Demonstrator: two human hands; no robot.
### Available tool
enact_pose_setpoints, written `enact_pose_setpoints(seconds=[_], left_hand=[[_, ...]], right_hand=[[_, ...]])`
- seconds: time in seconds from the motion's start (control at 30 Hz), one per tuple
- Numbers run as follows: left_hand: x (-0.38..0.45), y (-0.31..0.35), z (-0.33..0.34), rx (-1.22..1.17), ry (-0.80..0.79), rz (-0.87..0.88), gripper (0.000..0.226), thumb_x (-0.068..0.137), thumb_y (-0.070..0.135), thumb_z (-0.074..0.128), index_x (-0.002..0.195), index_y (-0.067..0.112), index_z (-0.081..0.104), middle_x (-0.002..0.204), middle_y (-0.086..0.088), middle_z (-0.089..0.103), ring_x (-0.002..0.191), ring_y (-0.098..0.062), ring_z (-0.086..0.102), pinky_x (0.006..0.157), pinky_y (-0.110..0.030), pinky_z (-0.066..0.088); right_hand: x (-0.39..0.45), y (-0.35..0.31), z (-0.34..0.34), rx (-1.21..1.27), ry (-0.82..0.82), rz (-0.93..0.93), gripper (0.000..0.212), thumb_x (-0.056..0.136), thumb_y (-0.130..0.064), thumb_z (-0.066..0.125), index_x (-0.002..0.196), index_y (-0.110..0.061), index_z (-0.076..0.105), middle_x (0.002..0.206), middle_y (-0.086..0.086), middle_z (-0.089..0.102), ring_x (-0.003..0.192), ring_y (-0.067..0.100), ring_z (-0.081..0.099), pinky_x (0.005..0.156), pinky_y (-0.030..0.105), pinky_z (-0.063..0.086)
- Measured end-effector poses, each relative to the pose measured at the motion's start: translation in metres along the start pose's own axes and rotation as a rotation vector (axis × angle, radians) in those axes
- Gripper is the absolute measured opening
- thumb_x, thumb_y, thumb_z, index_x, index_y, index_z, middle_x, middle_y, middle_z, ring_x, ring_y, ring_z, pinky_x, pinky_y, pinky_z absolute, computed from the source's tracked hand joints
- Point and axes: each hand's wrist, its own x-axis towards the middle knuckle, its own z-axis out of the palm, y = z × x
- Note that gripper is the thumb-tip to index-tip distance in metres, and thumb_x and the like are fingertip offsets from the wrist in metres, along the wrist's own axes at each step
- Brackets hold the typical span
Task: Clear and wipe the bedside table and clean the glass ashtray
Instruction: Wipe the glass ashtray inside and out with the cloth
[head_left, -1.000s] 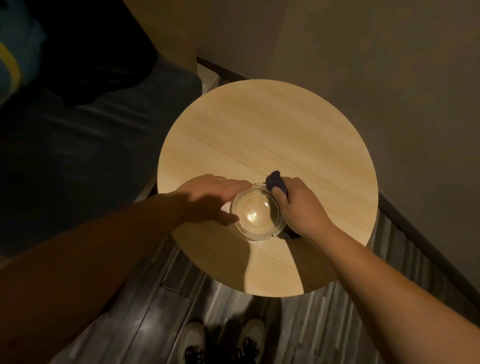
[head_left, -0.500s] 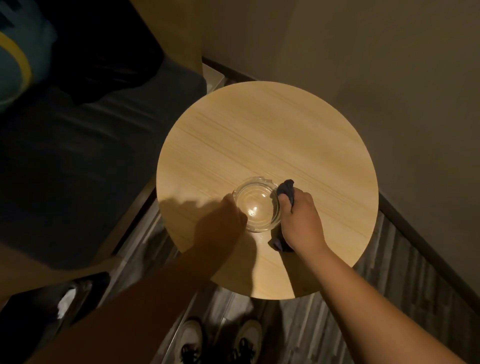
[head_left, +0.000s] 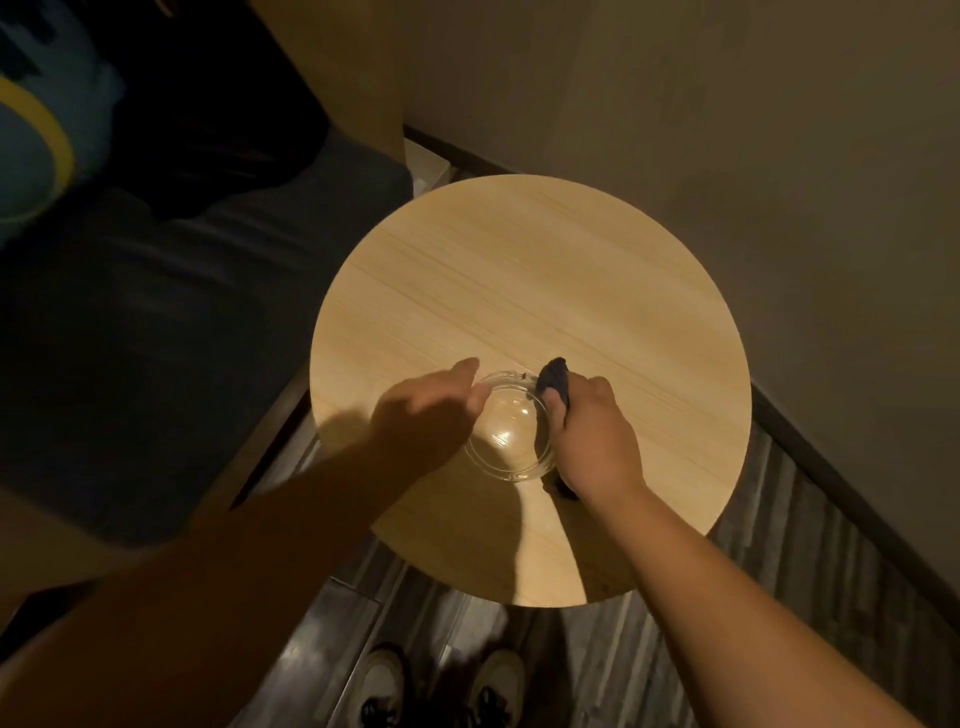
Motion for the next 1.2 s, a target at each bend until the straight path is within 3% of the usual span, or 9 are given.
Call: enact_pose_setpoints(seconds=[0.23, 0.43, 0.5, 0.67, 0.83, 0.93, 1.03, 1.13, 1.2], left_hand=[[-0.033, 0.012, 0.017, -0.033, 0.055, -0.122, 0.028, 0.097, 0.027, 0.041, 0.122, 0.013, 0.045, 0.090, -0.004, 0.067, 0.079, -0.024, 0.066, 0.066, -0.032, 0.046], [0.008, -0.008, -0.013, 0.395, -0.021, 0.604, 0.023, 0.096, 0.022, 0.045, 0.107, 0.008, 0.059, 0.061, 0.002, 0.058, 0.049, -0.013, 0.054, 0.049, -0.027, 0.049], [0.023, -0.006, -0.019, 0.239, -0.130, 0.494, 0.028, 0.098, 0.030, 0.039, 0.116, 0.012, 0.051, 0.069, 0.000, 0.057, 0.056, -0.016, 0.053, 0.055, -0.032, 0.050], [-0.025, -0.005, 0.005, 0.085, 0.216, 0.161, 0.061, 0.097, 0.053, 0.009, 0.103, 0.015, 0.056, 0.067, 0.003, 0.062, 0.052, -0.011, 0.055, 0.051, -0.026, 0.050], [-0.044, 0.001, 0.024, 0.012, 0.142, -0.053, 0.036, 0.098, 0.039, 0.026, 0.110, 0.013, 0.048, 0.075, 0.002, 0.059, 0.062, -0.014, 0.057, 0.056, -0.026, 0.042], [-0.028, -0.005, 0.008, 0.080, 0.067, 0.142, 0.023, 0.097, 0.024, 0.046, 0.111, 0.007, 0.053, 0.081, -0.008, 0.068, 0.070, -0.026, 0.066, 0.059, -0.033, 0.049], [-0.012, -0.009, -0.009, 0.314, 0.044, 0.454, 0.017, 0.093, 0.019, 0.057, 0.097, 0.003, 0.061, 0.068, -0.009, 0.066, 0.054, -0.021, 0.063, 0.052, -0.030, 0.054], [0.008, -0.008, -0.019, 0.261, -0.115, 0.407, 0.030, 0.099, 0.019, 0.029, 0.112, 0.004, 0.051, 0.084, -0.013, 0.063, 0.063, -0.025, 0.051, 0.061, -0.032, 0.045], [0.010, -0.007, -0.016, 0.211, -0.002, 0.404, 0.052, 0.098, 0.024, 0.003, 0.121, 0.007, 0.045, 0.094, -0.011, 0.061, 0.070, -0.025, 0.051, 0.061, -0.032, 0.038]], right_hand=[[-0.007, 0.002, 0.006, 0.121, 0.006, 0.057, 0.030, 0.099, -0.036, 0.036, 0.113, -0.017, 0.055, 0.106, 0.008, 0.051, 0.078, 0.020, 0.052, 0.063, 0.031, 0.036], [0.017, -0.003, -0.016, 0.004, -0.257, -0.162, 0.026, 0.098, -0.037, 0.040, 0.115, -0.025, 0.056, 0.102, 0.002, 0.048, 0.083, 0.021, 0.054, 0.070, 0.034, 0.042], [0.015, -0.005, -0.015, 0.002, -0.231, -0.141, 0.027, 0.098, -0.037, 0.040, 0.114, -0.023, 0.057, 0.101, 0.003, 0.049, 0.082, 0.021, 0.054, 0.070, 0.034, 0.042], [-0.007, -0.003, 0.001, 0.009, -0.043, 0.034, 0.032, 0.099, -0.038, 0.037, 0.115, -0.018, 0.056, 0.106, 0.007, 0.051, 0.075, 0.022, 0.051, 0.062, 0.031, 0.036], [-0.011, -0.003, 0.009, 0.162, -0.005, 0.065, 0.024, 0.098, -0.035, 0.038, 0.095, -0.020, 0.056, 0.098, 0.009, 0.052, 0.071, 0.020, 0.051, 0.058, 0.029, 0.033], [0.000, -0.002, -0.005, 0.175, -0.147, -0.029, 0.021, 0.097, -0.034, 0.041, 0.079, -0.026, 0.048, 0.092, 0.011, 0.053, 0.068, 0.017, 0.048, 0.056, 0.027, 0.030], [0.013, -0.007, -0.016, 0.019, -0.291, -0.114, 0.025, 0.098, -0.039, 0.040, 0.107, -0.024, 0.057, 0.101, 0.005, 0.049, 0.083, 0.020, 0.053, 0.069, 0.032, 0.039], [0.013, -0.009, -0.020, 0.017, -0.303, -0.126, 0.025, 0.098, -0.039, 0.041, 0.105, -0.022, 0.058, 0.099, 0.005, 0.049, 0.083, 0.021, 0.054, 0.071, 0.034, 0.041], [0.006, -0.007, -0.016, 0.015, -0.234, -0.081, 0.026, 0.098, -0.038, 0.041, 0.106, -0.020, 0.058, 0.098, 0.005, 0.049, 0.080, 0.020, 0.053, 0.066, 0.032, 0.037]])
